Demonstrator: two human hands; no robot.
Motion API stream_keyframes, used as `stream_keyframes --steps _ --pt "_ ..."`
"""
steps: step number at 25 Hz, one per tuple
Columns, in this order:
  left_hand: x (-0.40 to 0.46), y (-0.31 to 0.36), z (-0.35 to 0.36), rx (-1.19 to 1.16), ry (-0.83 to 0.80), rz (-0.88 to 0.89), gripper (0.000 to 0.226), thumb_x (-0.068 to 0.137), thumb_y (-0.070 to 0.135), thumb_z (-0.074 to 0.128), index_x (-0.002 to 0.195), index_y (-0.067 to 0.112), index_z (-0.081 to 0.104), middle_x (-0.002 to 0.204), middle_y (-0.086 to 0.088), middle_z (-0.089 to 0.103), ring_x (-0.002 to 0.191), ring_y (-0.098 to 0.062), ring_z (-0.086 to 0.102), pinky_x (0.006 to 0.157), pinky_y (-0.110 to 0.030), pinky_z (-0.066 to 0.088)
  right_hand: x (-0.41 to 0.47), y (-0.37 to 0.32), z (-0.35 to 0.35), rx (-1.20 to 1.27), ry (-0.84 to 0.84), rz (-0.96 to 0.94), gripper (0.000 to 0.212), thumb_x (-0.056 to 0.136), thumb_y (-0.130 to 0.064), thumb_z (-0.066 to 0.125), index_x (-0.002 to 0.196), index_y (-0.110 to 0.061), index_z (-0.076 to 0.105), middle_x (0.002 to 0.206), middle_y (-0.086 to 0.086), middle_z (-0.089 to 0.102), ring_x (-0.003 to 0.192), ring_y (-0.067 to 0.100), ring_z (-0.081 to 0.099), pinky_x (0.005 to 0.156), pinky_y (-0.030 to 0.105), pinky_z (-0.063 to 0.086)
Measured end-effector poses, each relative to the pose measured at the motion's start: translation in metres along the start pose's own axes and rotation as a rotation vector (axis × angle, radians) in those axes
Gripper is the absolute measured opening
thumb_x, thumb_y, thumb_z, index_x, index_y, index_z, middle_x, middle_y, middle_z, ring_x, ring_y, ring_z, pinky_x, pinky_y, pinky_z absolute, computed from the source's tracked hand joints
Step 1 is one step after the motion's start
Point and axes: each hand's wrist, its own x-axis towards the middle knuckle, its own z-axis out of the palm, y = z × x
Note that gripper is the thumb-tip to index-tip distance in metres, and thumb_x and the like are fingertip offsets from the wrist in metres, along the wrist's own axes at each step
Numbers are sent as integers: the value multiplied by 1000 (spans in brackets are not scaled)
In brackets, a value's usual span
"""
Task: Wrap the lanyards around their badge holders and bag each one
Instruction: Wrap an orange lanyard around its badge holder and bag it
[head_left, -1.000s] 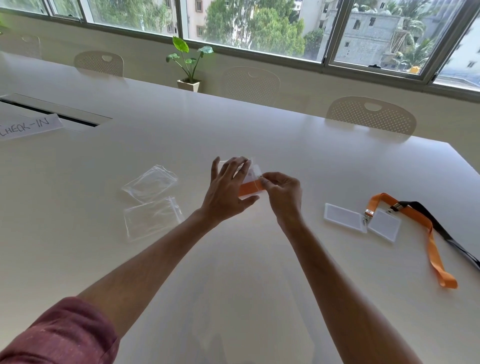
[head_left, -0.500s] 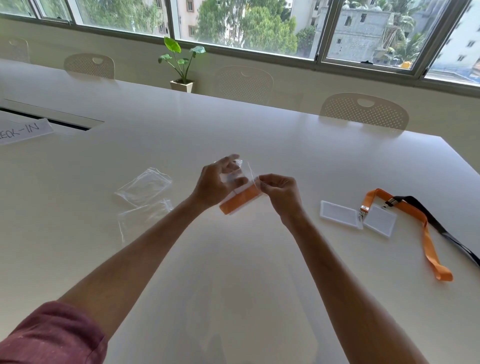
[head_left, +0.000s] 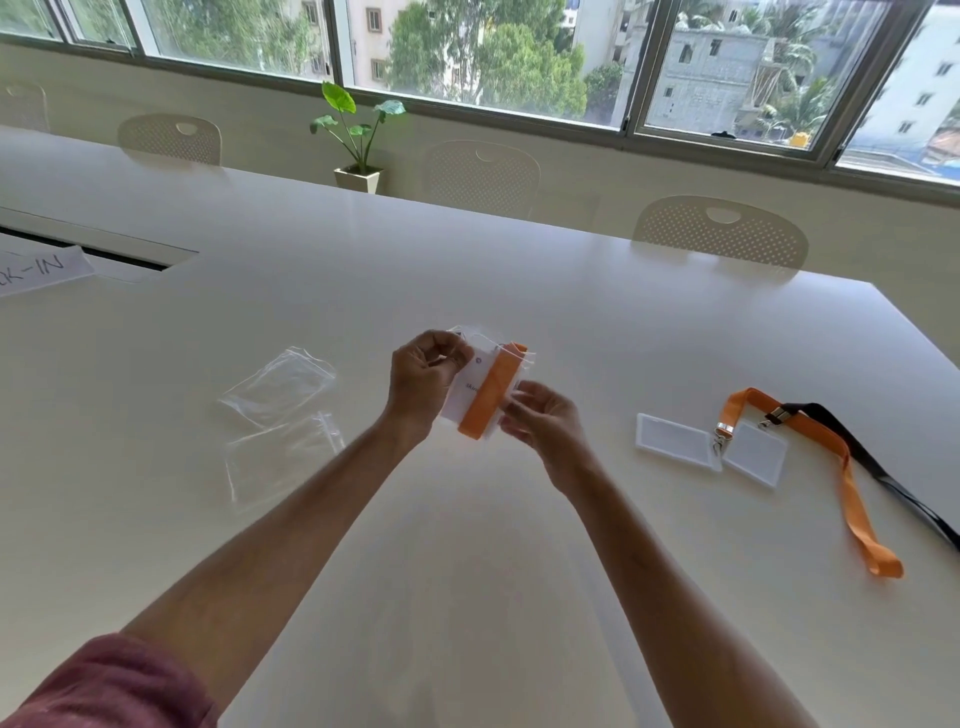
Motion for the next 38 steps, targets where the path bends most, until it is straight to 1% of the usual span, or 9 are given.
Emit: stream_keyframes --steps 4,10,15,19,21,26,28,32,38 --pt "2 -11 8 -5 51 -17 12 81 6 71 86 16 65 101 -10 70 86 -20 66 72 -30 56 5 7 3 6 85 0 11 85 1 65 83 -9 68 75 6 70 67 16 66 78 36 56" --pt "11 -29 5 85 221 -44 18 82 6 67 91 20 64 70 -6 68 55 -15 62 62 -28 53 32 9 -9 -23 303 47 23 89 7 55 82 -9 69 80 12 71 67 19 70 67 33 61" --pt "-5 -47 13 619 2 218 19 79 11 67 98 15 67 89 -2 71 85 -18 66 79 -25 50 70 12 -19 -227 481 117 27 78 3 53 69 -16 70 82 17 73 84 35 71 77 49 59" --pt "-15 -60 15 903 -157 361 32 79 16 67 110 9 65 111 -8 67 107 -25 60 95 -37 44 85 13 -18 -429 528 171 21 72 -10 57 57 -21 66 61 -5 67 73 24 69 64 28 54" --pt "-19 -66 15 993 -216 403 35 80 19 67 113 9 64 117 -7 64 114 -23 57 102 -36 38 91 16 -18 -506 523 193 17 75 -15 58 64 -18 70 62 -4 66 71 22 66 61 23 45" --pt "-22 -74 14 1085 -256 422 38 83 25 64 118 12 61 125 -3 60 123 -19 50 107 -36 32 100 23 -19 -694 499 171 20 83 -20 55 76 -8 69 72 8 69 75 31 63 66 33 50" --pt "-23 -74 15 1120 -279 437 39 83 27 62 119 13 61 127 -3 59 125 -21 49 108 -38 31 102 22 -21 -771 488 153 20 85 -24 57 81 -9 70 81 11 71 85 33 64 69 32 47" --pt "-22 -73 14 1157 -293 449 39 84 29 60 120 13 61 129 -3 58 127 -21 48 109 -36 29 98 20 -26 -900 522 97 33 86 -29 58 116 -18 66 110 8 71 108 30 62 84 33 46" --pt "-26 -71 15 1218 -303 484 38 85 30 58 119 13 62 126 -4 61 125 -22 49 108 -36 31 66 19 -71 -1040 607 -12 37 86 -23 55 122 -16 61 116 10 69 110 34 60 89 35 45"
